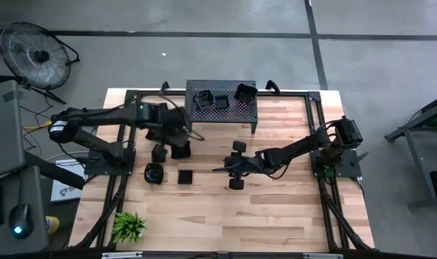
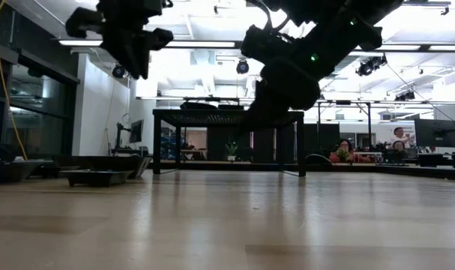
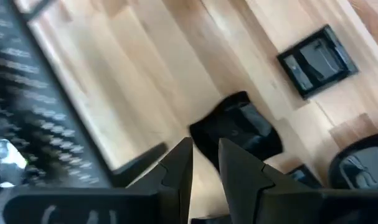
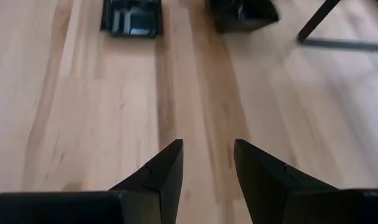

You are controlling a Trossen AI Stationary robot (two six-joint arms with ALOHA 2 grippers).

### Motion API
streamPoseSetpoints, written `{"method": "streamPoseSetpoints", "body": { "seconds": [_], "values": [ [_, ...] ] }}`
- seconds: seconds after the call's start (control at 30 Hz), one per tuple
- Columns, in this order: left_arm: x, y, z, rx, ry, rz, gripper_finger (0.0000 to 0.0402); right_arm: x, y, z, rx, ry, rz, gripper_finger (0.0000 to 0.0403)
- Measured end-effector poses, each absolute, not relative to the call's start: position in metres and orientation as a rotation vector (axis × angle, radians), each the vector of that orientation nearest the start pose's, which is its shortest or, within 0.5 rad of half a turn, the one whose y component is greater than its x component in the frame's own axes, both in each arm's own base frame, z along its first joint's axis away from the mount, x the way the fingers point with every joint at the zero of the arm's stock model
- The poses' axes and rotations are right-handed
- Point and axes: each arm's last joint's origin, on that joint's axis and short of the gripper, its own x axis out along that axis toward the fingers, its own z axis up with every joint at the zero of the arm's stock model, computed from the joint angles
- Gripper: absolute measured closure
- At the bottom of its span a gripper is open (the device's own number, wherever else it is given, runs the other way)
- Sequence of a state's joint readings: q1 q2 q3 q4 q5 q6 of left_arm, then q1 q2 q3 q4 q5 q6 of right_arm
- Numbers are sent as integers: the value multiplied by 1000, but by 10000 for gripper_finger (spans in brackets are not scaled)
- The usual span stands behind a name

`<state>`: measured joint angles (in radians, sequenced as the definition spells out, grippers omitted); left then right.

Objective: Pick & Place Mini shaped plates
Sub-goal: Stack the black distorted square plate on top of the black distorted square plate on the shelf

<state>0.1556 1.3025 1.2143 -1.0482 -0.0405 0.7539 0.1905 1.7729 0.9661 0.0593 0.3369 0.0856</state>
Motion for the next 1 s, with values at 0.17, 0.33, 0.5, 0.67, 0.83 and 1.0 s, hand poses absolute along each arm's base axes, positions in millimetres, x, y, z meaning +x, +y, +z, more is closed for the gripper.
{"method": "streamPoseSetpoints", "body": {
  "seconds": [0.17, 0.33, 0.5, 0.67, 0.83, 1.0],
  "values": [
    [236, 27, 276, 570, 1187, -284, 328, 349, 59, 159, -76, 756, -122, 265],
    [230, 25, 243, 526, 1252, -264, 328, 348, 60, 159, -79, 757, -120, 265],
    [221, 25, 218, 510, 1318, -263, 328, 348, 60, 159, -81, 757, -120, 265],
    [216, 24, 201, 479, 1323, -297, 328, 348, 60, 159, -83, 757, -120, 265],
    [217, 21, 193, 398, 1261, -325, 328, 349, 60, 159, -82, 756, -120, 265],
    [216, 21, 188, 360, 1258, -286, 328, 349, 60, 159, -82, 756, -120, 265]
  ]
}}
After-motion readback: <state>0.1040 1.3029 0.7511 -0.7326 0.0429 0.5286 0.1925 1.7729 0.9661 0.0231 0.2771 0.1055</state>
